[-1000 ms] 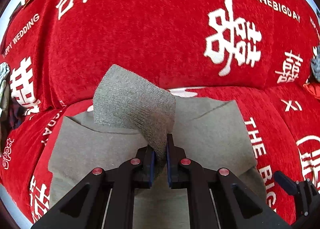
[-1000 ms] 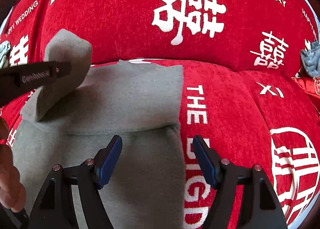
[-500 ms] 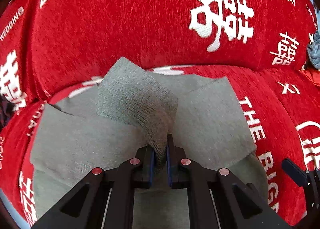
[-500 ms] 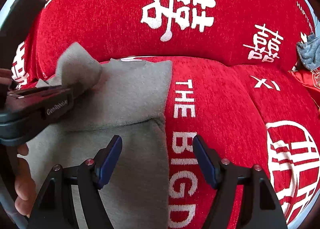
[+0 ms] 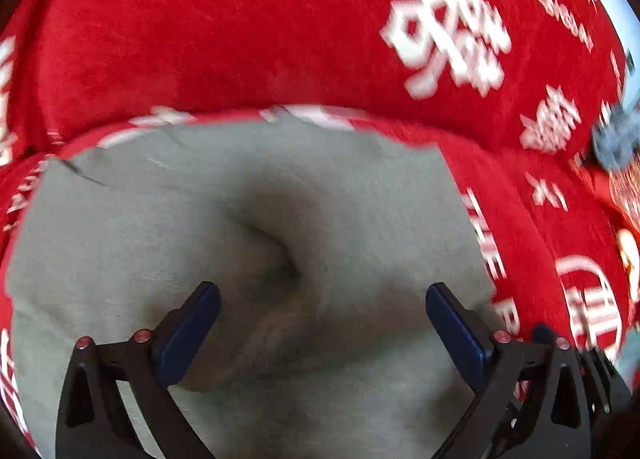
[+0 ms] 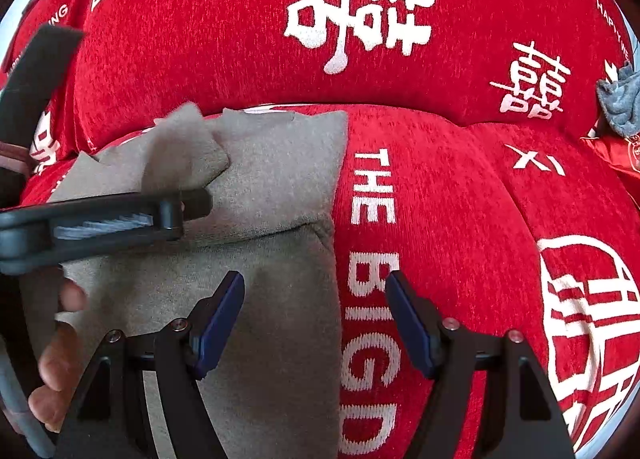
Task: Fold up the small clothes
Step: 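Open the left gripper to release the sleeve while the right gripper closes on the sweater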
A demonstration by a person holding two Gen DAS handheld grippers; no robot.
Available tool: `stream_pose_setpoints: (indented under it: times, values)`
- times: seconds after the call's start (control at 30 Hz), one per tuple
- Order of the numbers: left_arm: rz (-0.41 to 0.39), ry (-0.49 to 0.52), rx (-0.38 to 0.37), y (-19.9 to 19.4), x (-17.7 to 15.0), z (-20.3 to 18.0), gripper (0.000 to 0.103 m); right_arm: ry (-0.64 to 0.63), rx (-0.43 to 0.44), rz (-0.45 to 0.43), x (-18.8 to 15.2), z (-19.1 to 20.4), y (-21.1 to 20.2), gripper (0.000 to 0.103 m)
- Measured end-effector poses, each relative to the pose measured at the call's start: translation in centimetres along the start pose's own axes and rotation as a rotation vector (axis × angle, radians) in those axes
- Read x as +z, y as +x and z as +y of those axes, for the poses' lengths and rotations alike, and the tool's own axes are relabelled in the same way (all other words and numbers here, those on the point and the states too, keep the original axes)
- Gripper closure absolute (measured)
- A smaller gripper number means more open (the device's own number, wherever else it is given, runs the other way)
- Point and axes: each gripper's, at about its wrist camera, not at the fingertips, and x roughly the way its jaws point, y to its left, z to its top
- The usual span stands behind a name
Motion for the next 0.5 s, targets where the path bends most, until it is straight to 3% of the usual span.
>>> stream_pose_setpoints:
  times: [0.07, 0.17, 0.27, 0.4, 0.5]
  values:
    - [0.020, 0.002, -0.026, 0.1, 0.1, 0.2, 0.000, 0.003, 0.000, 0.001, 0.0, -0.1, 0.0, 0.027]
    - [-0.006, 0.023, -0.029, -0.8, -0.2, 0.6, 0.000, 0.006, 0.003, -0.003, 0.1, -0.2, -0.2, 0.027]
    - [-0.037, 0.023, -0.088, -2.3, -0.4, 1.8, 0.000, 0.014, 0.026, -0.018, 0.5, 0.1, -0.5, 0.027]
    - [-0.068, 0.000, -0.123, -3.8, -0.5, 5.1, 0.000, -0.015, 0.040, -0.032, 1.6, 1.6, -0.6, 0.027]
    - [-0.080, -0.084, -0.117, -4.3, 0.0, 8.9, 0.000, -0.050, 0.066, -0.045, 2.8, 3.8, -0.6, 0.027]
